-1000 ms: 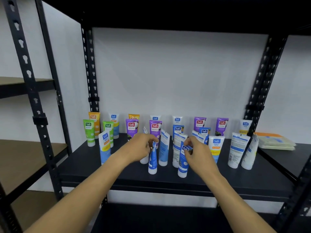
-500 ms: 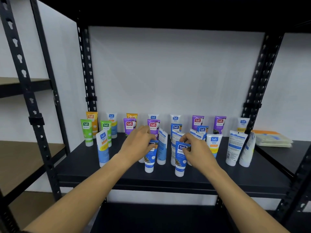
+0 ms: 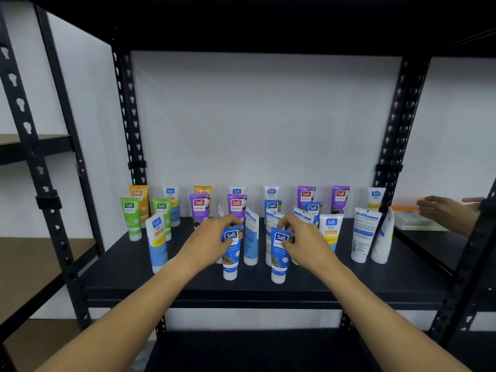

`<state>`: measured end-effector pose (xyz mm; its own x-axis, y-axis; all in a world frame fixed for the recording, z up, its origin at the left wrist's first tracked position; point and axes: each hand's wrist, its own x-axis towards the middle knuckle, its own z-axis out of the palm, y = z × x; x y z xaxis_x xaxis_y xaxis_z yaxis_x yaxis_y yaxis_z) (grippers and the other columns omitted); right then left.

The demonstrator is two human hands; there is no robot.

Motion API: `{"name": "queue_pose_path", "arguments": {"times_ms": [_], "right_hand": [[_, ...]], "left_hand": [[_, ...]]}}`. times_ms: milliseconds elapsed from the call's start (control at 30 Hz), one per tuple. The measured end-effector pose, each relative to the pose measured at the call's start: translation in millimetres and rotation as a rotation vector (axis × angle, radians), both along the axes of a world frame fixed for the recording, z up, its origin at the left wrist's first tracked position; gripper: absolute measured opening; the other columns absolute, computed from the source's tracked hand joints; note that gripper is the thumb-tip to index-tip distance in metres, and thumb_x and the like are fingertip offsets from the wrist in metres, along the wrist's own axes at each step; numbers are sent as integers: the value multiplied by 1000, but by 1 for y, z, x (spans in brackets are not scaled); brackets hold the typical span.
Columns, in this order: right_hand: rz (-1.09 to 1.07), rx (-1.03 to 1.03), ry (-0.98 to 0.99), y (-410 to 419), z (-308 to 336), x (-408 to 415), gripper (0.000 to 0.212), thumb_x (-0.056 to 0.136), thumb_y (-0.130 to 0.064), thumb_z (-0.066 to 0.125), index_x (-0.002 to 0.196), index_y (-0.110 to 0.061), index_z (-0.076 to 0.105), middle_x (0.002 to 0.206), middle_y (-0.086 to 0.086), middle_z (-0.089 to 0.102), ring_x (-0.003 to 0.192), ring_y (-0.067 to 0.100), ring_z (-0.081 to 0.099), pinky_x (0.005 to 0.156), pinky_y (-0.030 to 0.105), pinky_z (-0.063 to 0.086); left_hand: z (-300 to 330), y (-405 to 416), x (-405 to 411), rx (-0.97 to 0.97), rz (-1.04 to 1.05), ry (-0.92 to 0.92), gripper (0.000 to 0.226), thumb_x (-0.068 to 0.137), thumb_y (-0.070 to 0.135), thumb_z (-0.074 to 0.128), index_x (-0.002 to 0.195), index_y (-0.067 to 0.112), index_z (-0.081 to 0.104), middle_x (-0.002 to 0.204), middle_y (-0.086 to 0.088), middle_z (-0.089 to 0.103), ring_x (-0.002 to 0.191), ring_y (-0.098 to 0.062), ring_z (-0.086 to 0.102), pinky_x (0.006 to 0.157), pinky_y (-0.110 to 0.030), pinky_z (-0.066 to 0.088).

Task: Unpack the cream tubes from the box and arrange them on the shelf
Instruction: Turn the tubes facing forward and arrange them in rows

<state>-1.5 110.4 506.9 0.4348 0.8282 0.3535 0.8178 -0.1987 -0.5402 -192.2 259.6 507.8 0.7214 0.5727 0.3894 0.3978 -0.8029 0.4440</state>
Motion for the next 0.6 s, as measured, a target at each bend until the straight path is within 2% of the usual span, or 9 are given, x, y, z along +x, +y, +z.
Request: {"name": "queue_pose_path", "arguments": {"times_ms": [67, 133, 233, 367, 433, 533, 600], "right_hand": [[6, -2, -6, -1, 4, 0, 27, 92, -11, 65, 107, -28, 49, 117, 0, 64, 93, 9, 61, 75, 30, 60], [14, 3, 1, -3, 10, 1, 27, 92, -10, 65, 108, -26, 51, 120, 0, 63, 94, 9, 60, 73, 27, 59], [28, 41, 47, -8, 29, 6, 28, 90, -6, 64, 110, -23, 54, 120, 1, 62, 95, 12, 63, 67, 26, 60], [16, 121, 98, -19, 73, 17, 29, 86, -4, 67, 103, -26, 57, 97, 1, 69, 75, 10, 68, 60, 29, 60], [3, 173, 94, -25, 98, 25, 31, 83, -2, 67, 101, -26, 58, 89, 4, 71, 67, 16, 70, 59, 32, 60], [-22, 220, 42, -31, 136, 43, 32, 84, -1, 68, 102, -25, 58, 89, 4, 71, 68, 17, 70, 58, 34, 60], [-48, 234, 8, -32, 157, 59, 31, 85, -2, 68, 105, -24, 57, 92, 5, 69, 73, 17, 70, 60, 38, 61]], "left_hand": [[2, -2, -1, -6, -10, 26, 47, 89, 6, 66, 129, 29, 56, 127, 3, 62, 115, -11, 59, 90, -35, 58], [5, -5, -2, -3, -21, 39, 49, 90, 5, 65, 131, 30, 56, 129, 4, 61, 117, -10, 58, 90, -34, 58], [21, -11, 1, 14, -26, -11, 46, 91, 5, 62, 127, 32, 60, 123, 8, 64, 107, -7, 60, 83, -28, 59], [72, -25, 15, 70, -47, -52, 40, 88, 7, 65, 118, 33, 63, 103, 9, 67, 89, -8, 65, 71, -25, 58], [104, -30, 25, 125, -51, -68, 38, 87, 10, 67, 116, 35, 63, 96, 6, 69, 84, -10, 66, 70, -29, 57], [147, -31, 45, 144, -59, -128, 35, 89, 11, 67, 115, 34, 62, 97, 3, 67, 86, -13, 65, 69, -35, 59], [170, -32, 64, 152, -76, -158, 31, 90, 11, 67, 113, 32, 62, 100, 2, 65, 89, -15, 64, 60, -31, 56]]}}
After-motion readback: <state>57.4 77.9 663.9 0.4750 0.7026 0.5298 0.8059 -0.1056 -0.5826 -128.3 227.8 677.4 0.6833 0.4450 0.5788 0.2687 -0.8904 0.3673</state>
